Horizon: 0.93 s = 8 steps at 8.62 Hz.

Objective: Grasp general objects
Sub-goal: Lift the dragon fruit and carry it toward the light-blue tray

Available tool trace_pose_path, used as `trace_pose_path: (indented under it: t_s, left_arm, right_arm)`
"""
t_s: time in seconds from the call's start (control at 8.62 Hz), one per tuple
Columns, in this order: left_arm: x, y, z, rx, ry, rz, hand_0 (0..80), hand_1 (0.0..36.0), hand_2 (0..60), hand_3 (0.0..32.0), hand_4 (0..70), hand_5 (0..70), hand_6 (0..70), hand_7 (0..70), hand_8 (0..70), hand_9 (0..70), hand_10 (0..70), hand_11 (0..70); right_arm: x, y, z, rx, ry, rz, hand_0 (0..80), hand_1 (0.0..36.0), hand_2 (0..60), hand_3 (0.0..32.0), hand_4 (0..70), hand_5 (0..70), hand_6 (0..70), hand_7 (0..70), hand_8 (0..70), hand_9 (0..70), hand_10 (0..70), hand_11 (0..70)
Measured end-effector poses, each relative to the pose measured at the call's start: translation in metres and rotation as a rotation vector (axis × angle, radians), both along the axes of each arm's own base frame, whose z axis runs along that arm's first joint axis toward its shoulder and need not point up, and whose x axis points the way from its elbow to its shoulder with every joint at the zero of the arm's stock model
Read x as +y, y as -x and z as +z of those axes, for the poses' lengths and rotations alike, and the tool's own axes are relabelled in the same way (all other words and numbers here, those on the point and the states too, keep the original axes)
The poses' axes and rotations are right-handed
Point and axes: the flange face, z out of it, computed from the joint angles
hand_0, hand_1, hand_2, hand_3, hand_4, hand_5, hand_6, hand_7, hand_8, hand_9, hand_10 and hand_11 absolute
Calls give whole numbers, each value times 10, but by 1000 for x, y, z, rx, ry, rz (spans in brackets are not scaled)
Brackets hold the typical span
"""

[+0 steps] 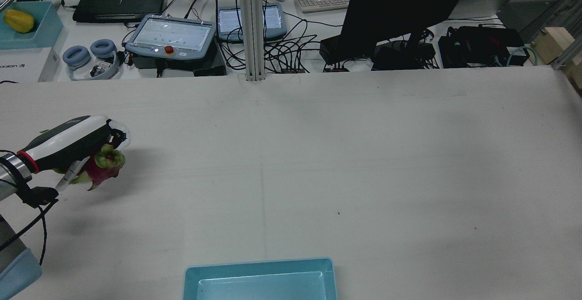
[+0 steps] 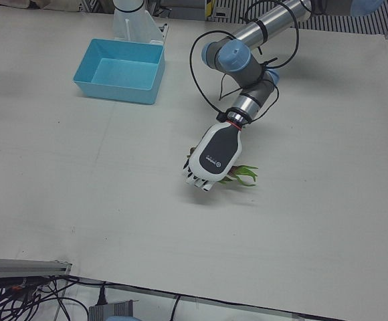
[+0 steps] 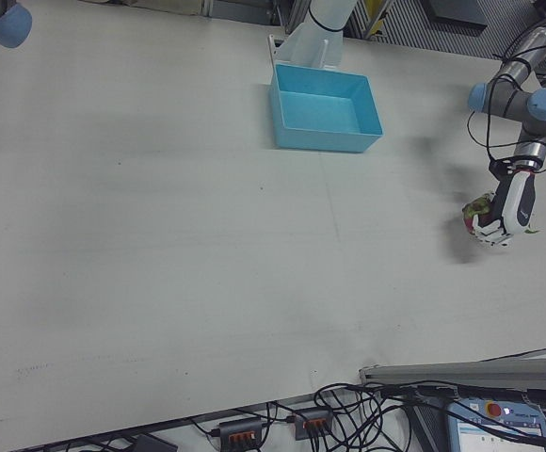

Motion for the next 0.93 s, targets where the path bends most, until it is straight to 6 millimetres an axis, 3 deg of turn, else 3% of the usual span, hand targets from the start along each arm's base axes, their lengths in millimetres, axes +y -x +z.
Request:
trace_pose_path:
  t_s: [0.35,0.46,0.7,0.93]
  left_arm:
    - [-8,-30,-98,108,-139,253,800,360,600,0,700,700,700,700,700,700,700,700]
    - [1,-48,-133,159,-198,348,800,360,600,0,700,700,700,700,700,700,700,700]
    - [42,-92,-180,281,-255,511,800,360,600,0,700,700,700,700,700,700,700,700]
    - [96,-152,-226,393,-309,702,800,360,600,0,700,700,700,700,700,700,700,700]
  right_arm:
    - [0,0,0,0,0,1,0,0,0,0,0,0,0,0,0,0,0,0]
    - [0,0,0,0,0,1,0,0,0,0,0,0,0,0,0,0,0,0]
    - [0,0,0,0,0,1,0,0,0,0,0,0,0,0,0,0,0,0]
    - [0,0,0,0,0,0,0,0,0,0,0,0,0,0,0,0,0,0]
